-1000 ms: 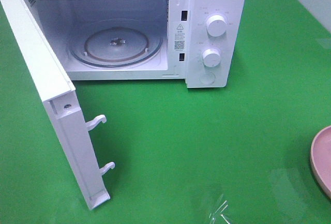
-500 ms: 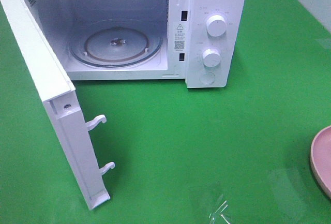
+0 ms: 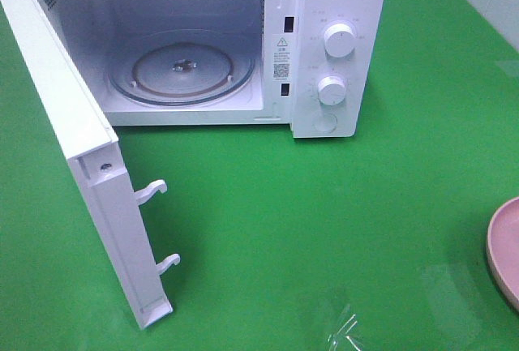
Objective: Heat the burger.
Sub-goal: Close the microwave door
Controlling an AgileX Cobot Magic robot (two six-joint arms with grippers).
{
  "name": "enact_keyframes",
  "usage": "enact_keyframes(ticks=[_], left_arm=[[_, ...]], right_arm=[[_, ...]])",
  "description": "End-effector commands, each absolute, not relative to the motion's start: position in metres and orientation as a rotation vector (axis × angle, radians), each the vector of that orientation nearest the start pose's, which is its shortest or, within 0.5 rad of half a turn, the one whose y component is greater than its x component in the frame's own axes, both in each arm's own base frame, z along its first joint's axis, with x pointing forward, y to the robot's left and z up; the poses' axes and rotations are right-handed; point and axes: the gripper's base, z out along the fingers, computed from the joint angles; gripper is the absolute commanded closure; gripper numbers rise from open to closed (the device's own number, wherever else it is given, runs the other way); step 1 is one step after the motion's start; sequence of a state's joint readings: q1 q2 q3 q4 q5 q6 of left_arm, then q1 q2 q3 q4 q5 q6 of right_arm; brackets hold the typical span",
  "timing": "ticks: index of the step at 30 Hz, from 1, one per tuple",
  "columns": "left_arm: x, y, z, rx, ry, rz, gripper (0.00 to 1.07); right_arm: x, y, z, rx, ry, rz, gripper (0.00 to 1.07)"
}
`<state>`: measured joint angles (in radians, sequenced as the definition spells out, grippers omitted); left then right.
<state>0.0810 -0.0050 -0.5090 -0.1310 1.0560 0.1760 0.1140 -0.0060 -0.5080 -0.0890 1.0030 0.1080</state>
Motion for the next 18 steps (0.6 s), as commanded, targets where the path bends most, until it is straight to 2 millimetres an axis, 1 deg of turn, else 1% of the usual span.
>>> enact_keyframes(ticks=[1,18], left_arm=[[-0.0082,-0.0114,0.2804,0.094,1.988,0.003,0.07],[-0.0082,-0.0115,0.2804,0.094,1.988,0.002,0.07]], right_arm=[[-0.0074,-0.0075,0.2838,-0.005,1.948,0.033,0.31],[-0.0074,-0.0075,0.2838,-0.004,1.948,0.033,0.31]])
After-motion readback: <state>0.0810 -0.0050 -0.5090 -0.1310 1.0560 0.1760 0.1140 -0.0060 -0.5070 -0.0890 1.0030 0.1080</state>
